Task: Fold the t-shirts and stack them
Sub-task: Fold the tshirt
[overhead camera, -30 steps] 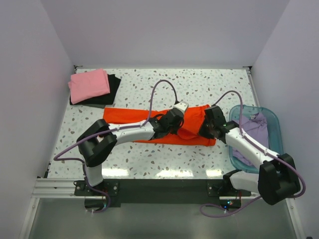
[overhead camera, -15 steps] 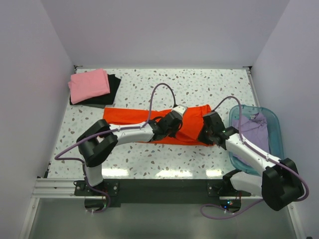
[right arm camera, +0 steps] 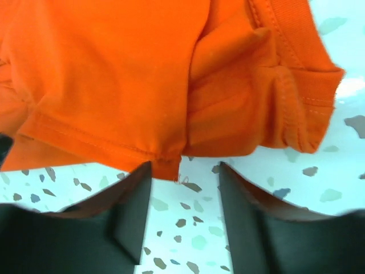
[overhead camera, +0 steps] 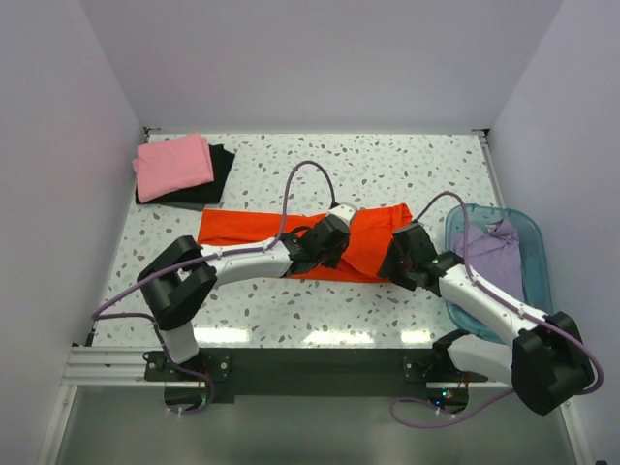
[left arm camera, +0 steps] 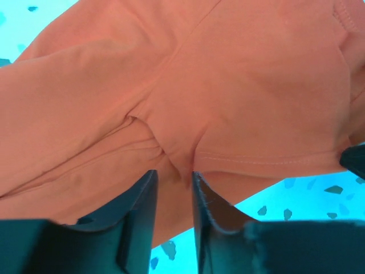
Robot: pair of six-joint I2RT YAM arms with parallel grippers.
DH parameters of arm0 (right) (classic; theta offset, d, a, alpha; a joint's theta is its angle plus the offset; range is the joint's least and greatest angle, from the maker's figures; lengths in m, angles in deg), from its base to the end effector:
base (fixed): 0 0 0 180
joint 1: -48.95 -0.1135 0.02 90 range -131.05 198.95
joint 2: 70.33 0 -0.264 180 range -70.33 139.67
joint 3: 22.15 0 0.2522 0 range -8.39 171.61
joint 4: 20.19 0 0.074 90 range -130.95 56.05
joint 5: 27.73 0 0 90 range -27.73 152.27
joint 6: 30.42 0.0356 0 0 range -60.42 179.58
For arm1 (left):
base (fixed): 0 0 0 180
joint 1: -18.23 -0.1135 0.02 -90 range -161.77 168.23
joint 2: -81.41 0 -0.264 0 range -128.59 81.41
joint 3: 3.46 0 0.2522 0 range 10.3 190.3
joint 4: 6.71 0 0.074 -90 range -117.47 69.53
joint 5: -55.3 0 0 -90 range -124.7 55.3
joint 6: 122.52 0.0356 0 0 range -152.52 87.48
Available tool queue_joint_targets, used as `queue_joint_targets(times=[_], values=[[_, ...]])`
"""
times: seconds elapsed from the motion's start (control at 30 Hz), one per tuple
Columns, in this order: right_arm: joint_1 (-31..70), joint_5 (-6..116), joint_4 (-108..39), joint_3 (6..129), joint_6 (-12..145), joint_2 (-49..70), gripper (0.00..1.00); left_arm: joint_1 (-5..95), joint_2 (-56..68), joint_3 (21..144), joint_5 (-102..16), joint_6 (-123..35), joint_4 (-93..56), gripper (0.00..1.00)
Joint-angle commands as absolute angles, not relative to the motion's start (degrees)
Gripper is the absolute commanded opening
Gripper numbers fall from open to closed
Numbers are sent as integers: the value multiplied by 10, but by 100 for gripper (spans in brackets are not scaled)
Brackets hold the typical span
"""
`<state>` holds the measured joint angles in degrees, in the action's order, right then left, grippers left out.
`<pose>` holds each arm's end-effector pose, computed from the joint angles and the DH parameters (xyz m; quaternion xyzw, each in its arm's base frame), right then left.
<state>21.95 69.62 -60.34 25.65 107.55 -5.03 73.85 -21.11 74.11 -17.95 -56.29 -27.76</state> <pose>0.1880 0.0907 0.1852 0.1920 0.9392 0.1203 0.2581 0.2236 -0.3086 0.1871 0.1992 0.8971 -0.1328 0.3714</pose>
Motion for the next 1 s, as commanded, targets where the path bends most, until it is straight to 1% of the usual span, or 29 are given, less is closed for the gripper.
queue_joint_targets(times=[0.0,0.03,0.07,0.13,0.17,0.23,0.3,0.37,0.57,0.7,0.8,0.93,0.97], values=[[217,741,-643,275,1065,-97,57,735,-141,740,-165,-567,-293,40],[217,747,-664,283,1059,-120,61,734,-113,738,-161,-565,-300,41],[217,764,-669,300,1056,-130,63,731,-101,738,-154,-567,-309,43],[217,775,-678,323,1049,-133,57,696,-90,753,-149,-582,-357,41],[217,789,-679,351,1045,-111,55,679,-96,760,-144,-586,-375,40],[217,786,-672,381,1034,-71,54,634,-131,787,-138,-590,-434,37],[217,787,-663,426,1028,2,54,617,-151,799,-86,-588,-458,35],[217,781,-646,456,1027,70,54,607,-176,798,-76,-590,-476,34],[221,808,-624,504,1019,187,54,566,-207,726,-65,-614,-470,26],[239,805,-610,529,1012,260,54,566,-211,690,-73,-639,-463,21],[257,787,-599,556,1003,313,54,566,-202,659,-89,-655,-450,19],[269,775,-619,632,974,393,54,566,-165,623,-116,-684,-432,18],[270,775,-628,675,969,427,54,567,-157,606,-139,-690,-425,18]])
